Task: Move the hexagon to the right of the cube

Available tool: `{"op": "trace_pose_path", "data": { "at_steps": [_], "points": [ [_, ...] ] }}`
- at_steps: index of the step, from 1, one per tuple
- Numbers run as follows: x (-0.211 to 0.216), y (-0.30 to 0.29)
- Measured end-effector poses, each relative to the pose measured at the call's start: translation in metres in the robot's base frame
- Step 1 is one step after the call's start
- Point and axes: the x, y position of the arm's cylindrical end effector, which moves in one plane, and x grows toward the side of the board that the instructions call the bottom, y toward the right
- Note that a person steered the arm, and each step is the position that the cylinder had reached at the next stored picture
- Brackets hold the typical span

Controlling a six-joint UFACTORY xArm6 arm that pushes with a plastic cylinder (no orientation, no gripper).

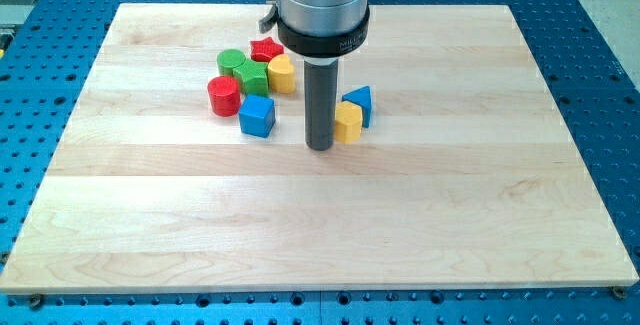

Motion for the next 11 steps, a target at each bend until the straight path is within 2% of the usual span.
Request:
{"op": "trace_pose_path", "data": {
  "at_steps": [2, 4, 5, 6, 9, 10, 11],
  "points": [
    [0.050, 0.009],
    [0.042, 0.069],
    [-0.017, 0.085],
    [-0.030, 0.075],
    [-0.032, 0.031],
    [-0.037, 0.056],
    [-0.022, 0.069]
  ]
}}
